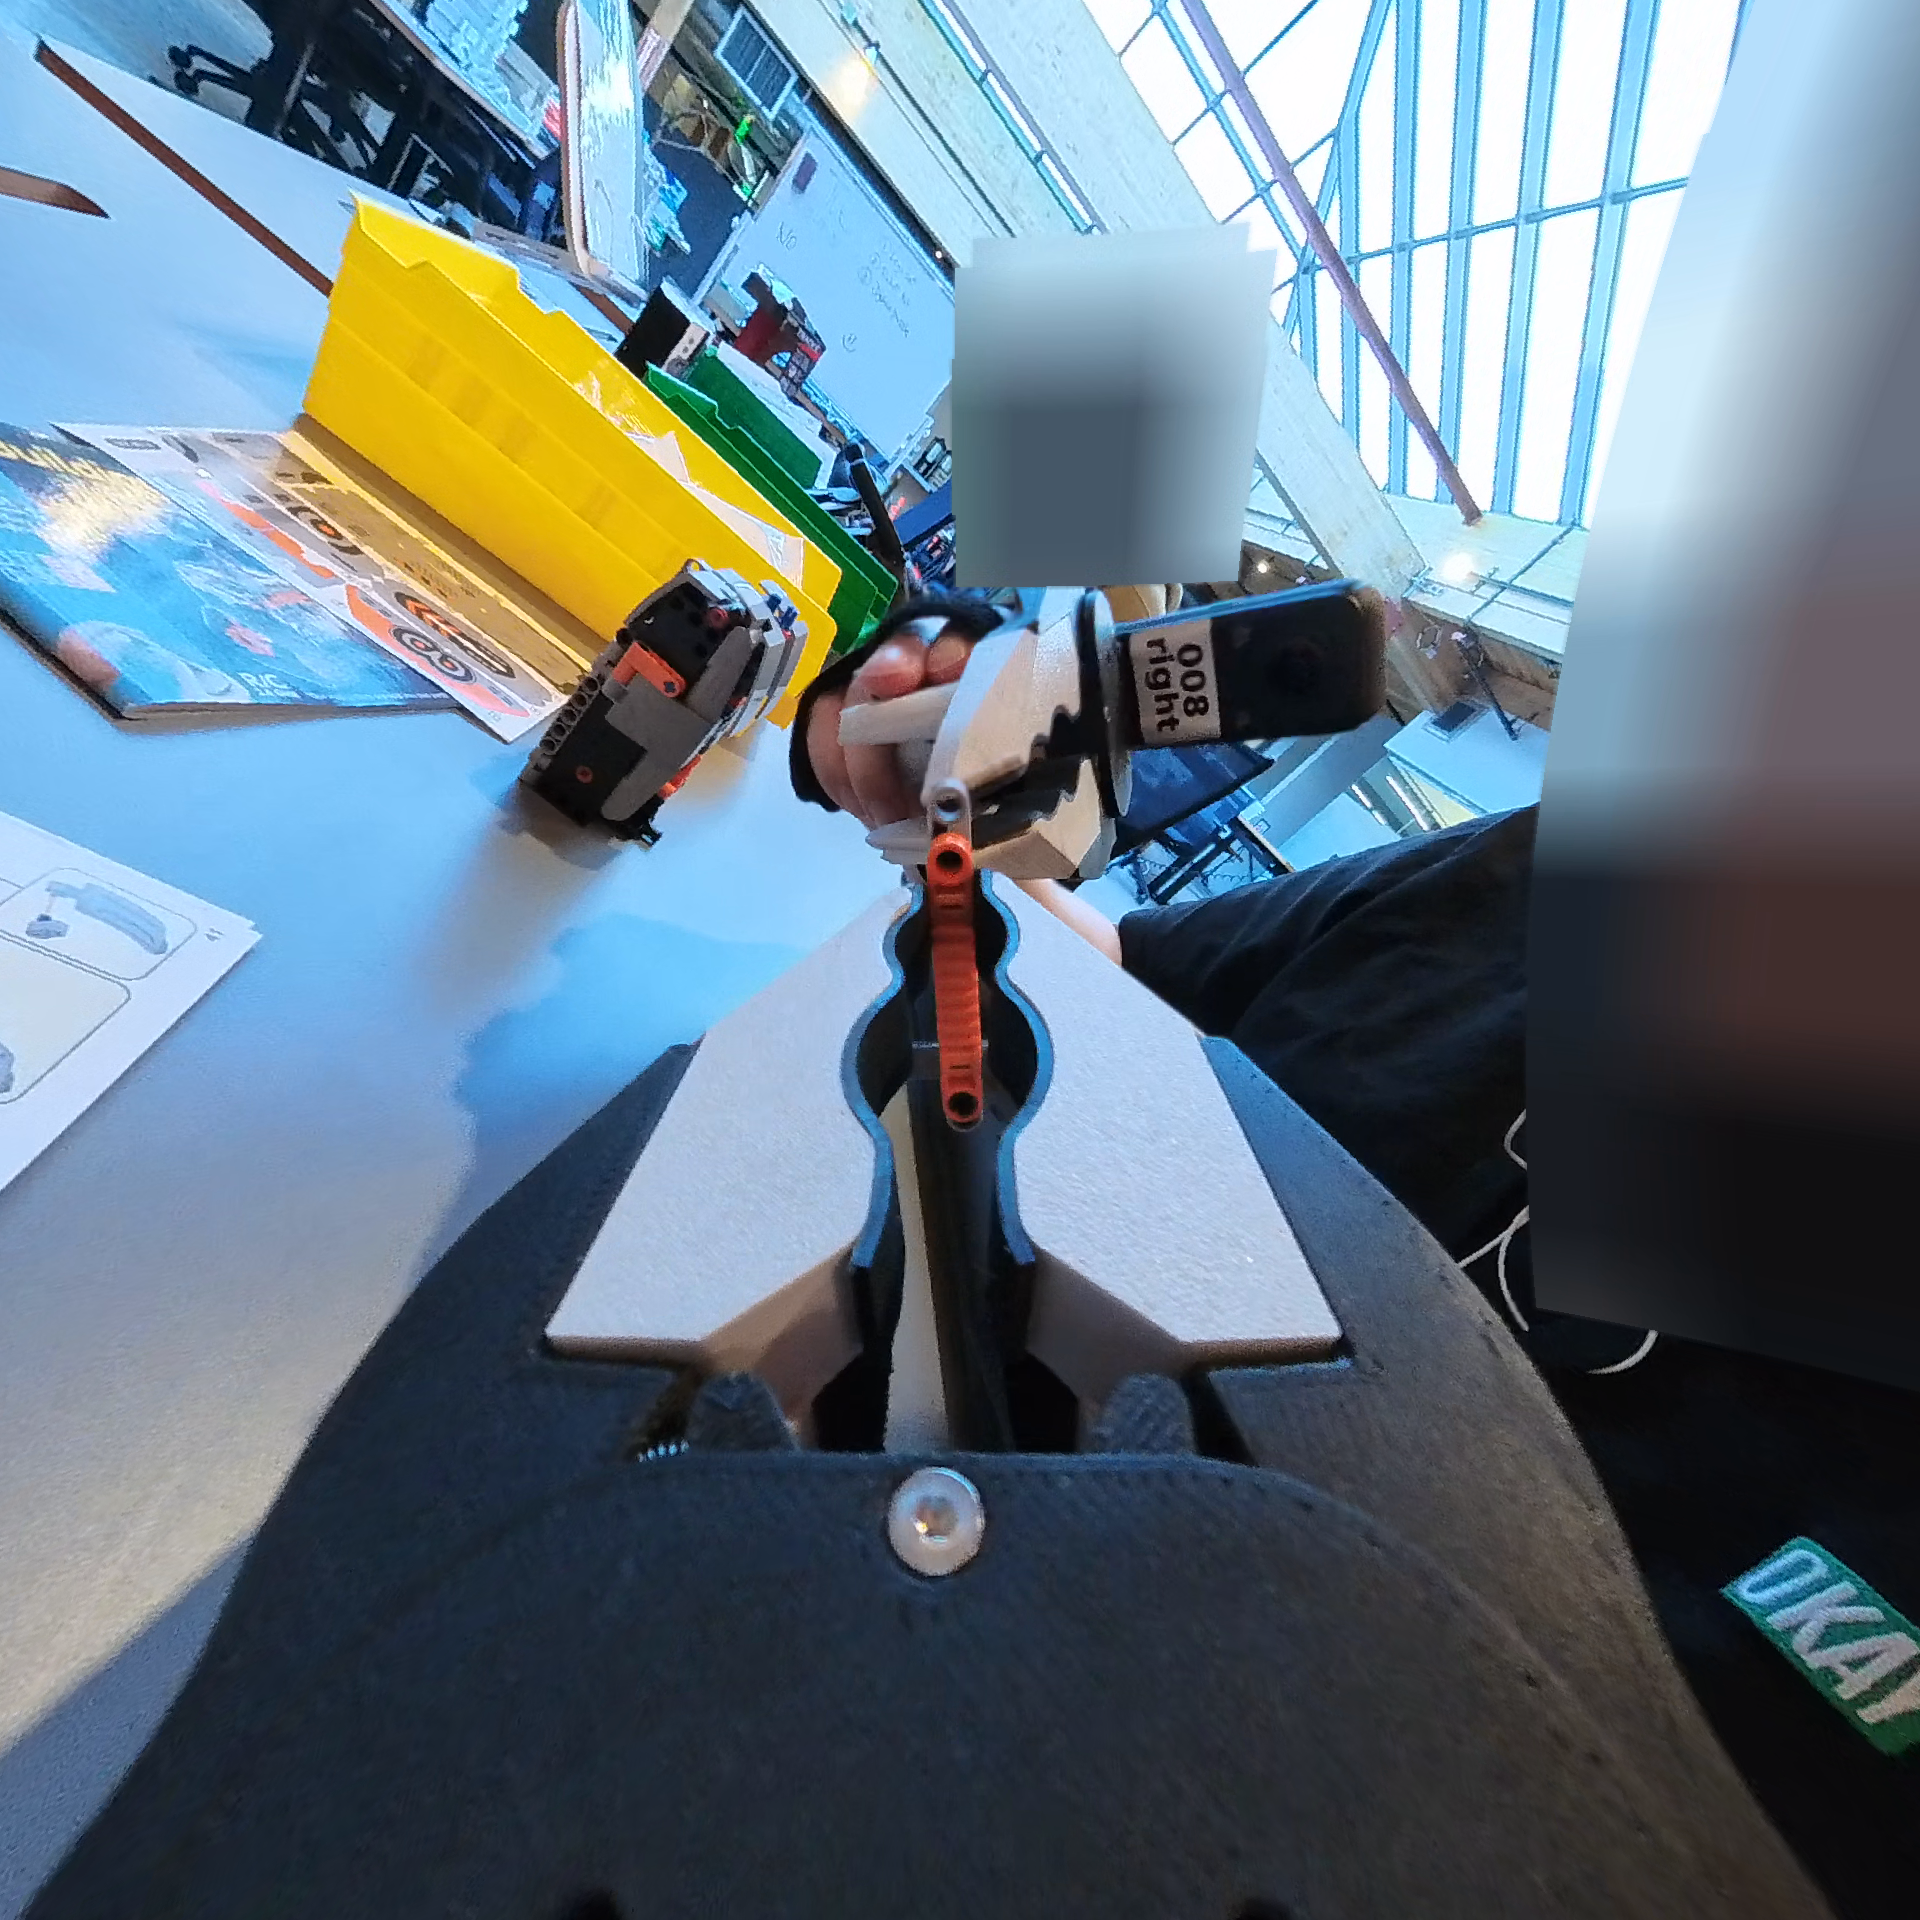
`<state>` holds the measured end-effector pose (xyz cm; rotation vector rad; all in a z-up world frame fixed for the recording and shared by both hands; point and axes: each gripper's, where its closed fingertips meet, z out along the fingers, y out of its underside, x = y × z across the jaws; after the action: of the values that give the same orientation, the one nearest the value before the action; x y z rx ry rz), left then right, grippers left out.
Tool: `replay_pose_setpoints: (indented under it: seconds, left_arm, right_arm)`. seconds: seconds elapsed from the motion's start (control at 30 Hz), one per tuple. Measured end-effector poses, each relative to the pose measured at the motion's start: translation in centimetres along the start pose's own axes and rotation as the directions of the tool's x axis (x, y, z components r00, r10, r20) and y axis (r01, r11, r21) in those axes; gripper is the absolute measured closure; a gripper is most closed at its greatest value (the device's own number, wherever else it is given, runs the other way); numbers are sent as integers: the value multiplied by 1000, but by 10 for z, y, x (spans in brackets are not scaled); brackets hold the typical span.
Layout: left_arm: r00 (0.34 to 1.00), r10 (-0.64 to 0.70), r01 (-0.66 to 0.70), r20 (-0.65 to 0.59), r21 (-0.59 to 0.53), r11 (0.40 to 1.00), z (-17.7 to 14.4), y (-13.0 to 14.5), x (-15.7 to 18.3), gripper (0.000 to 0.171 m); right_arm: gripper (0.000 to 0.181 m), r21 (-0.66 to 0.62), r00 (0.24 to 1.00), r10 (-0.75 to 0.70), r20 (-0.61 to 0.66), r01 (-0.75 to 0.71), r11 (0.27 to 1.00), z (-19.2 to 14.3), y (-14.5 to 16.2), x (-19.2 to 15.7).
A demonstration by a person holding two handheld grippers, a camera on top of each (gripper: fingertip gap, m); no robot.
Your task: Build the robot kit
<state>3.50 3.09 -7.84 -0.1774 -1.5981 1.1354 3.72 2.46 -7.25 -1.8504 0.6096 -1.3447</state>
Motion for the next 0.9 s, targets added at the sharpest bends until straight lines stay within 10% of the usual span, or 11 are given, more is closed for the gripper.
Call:
replay_pose_setpoints:
  seconds: [0.9]
  left_arm:
    - [999,13,-9,-32,123,992,-4,-16,4,166]
  right_arm:
    - [176,51,998,55,13,-56,997,-3,-7,-2]
